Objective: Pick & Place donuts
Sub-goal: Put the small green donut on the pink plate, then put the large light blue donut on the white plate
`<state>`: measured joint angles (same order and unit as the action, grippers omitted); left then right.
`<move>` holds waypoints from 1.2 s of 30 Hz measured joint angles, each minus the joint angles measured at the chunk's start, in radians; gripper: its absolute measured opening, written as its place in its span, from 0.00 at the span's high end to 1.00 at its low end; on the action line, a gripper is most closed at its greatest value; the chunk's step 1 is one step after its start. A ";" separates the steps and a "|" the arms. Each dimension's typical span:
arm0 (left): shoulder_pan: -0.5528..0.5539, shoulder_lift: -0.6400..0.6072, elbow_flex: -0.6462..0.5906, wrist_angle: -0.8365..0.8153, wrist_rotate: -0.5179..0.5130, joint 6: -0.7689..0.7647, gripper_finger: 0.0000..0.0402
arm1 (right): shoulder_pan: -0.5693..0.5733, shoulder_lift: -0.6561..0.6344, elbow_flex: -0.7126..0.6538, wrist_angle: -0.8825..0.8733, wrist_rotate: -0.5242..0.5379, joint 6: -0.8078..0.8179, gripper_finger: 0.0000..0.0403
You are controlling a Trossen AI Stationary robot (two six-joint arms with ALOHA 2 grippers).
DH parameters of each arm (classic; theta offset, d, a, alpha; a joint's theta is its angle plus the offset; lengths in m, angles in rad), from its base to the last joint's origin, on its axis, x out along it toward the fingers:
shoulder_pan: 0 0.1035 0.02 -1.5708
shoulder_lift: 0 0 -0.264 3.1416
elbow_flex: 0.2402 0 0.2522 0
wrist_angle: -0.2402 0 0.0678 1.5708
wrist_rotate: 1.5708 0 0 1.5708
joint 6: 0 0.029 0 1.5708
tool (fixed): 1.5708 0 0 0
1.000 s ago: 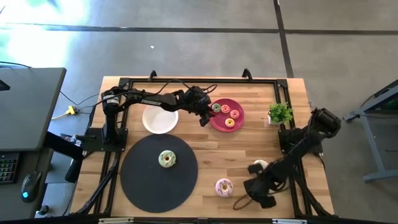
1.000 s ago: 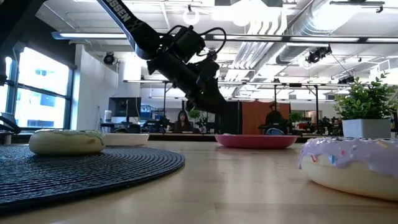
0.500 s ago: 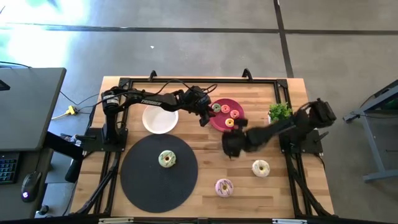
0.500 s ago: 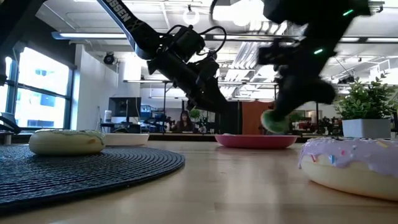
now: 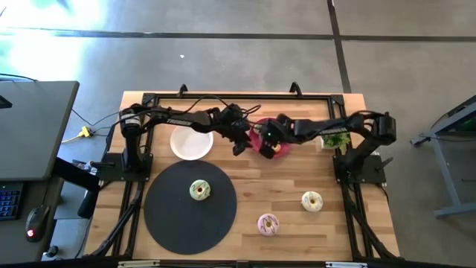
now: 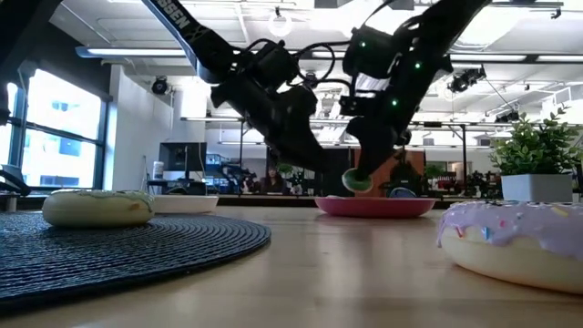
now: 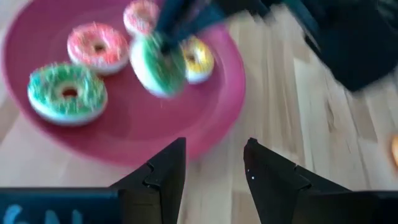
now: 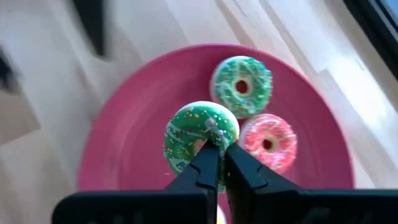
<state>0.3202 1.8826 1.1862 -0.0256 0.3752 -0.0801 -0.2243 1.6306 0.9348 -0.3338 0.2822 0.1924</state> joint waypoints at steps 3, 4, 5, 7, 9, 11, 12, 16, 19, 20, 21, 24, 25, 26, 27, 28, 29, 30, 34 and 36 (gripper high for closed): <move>0.000 -0.037 0.000 -0.096 -0.016 0.043 0.61 | -0.025 0.001 0.000 0.001 -0.015 -0.025 0.98; 0.000 -0.051 0.000 -0.125 -0.022 0.054 0.61 | -0.031 0.006 0.000 0.009 -0.029 -0.032 0.97; 0.000 -0.067 0.000 -0.149 -0.023 0.059 0.61 | -0.034 0.008 0.000 0.014 -0.043 -0.036 0.95; 0.000 -0.100 0.000 -0.203 -0.015 0.061 0.61 | -0.040 0.016 0.000 0.014 -0.061 -0.037 0.91; -0.002 -0.137 0.000 -0.273 0.010 0.068 0.61 | -0.040 0.027 0.000 0.015 -0.065 -0.037 0.88; -0.008 -0.173 0.000 -0.370 0.023 0.101 0.61 | -0.038 0.043 0.000 0.017 -0.068 -0.037 0.85; -0.009 -0.195 0.000 -0.434 0.025 0.113 0.61 | -0.037 0.051 0.000 0.018 -0.075 -0.037 0.84; -0.027 -0.288 0.001 -0.631 0.024 0.123 0.61 | -0.037 0.079 -0.001 0.022 -0.080 -0.052 0.82; -0.070 -0.360 0.002 -0.711 0.016 0.101 0.61 | -0.037 0.085 -0.001 0.026 -0.071 -0.091 0.80; -0.089 -0.382 0.002 -0.735 0.001 0.097 0.61 | -0.037 0.085 -0.001 0.034 -0.072 -0.097 0.79; -0.114 -0.404 -0.001 -0.773 -0.020 0.095 0.61 | -0.037 0.084 -0.002 0.041 -0.073 -0.101 0.78; -0.213 -0.443 -0.003 -0.796 -0.113 0.077 0.61 | -0.037 0.078 -0.001 0.049 -0.084 -0.125 0.75; -0.249 -0.455 -0.014 -0.806 -0.150 0.063 0.61 | -0.037 0.076 -0.001 0.054 -0.089 -0.131 0.73; -0.289 -0.462 -0.028 -0.818 -0.184 0.038 0.61 | -0.037 0.070 -0.001 0.057 -0.096 -0.133 0.72; -0.332 -0.464 -0.042 -0.810 -0.226 0.007 0.61 | -0.037 0.066 -0.001 0.051 -0.098 -0.134 0.71; -0.373 -0.463 -0.058 -0.797 -0.272 -0.023 0.61 | -0.036 0.063 -0.001 0.045 -0.099 -0.134 0.69; -0.413 -0.461 -0.079 -0.798 -0.323 -0.057 0.61 | -0.036 0.053 -0.001 0.040 -0.104 -0.133 0.68; -0.453 -0.461 -0.104 -0.807 -0.376 -0.095 0.61 | -0.033 0.046 -0.001 0.037 -0.109 -0.132 0.67; -0.579 -0.438 -0.226 -0.718 -0.575 -0.244 0.61 | -0.010 0.008 -0.001 0.036 -0.136 -0.130 0.64; -0.620 -0.433 -0.288 -0.679 -0.634 -0.315 0.61 | 0.008 -0.010 -0.001 0.040 -0.159 -0.130 0.63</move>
<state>-0.2999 1.4496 0.8986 -0.7043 -0.2587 -0.3948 -0.2160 1.6206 0.9337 -0.2935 0.1235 0.0621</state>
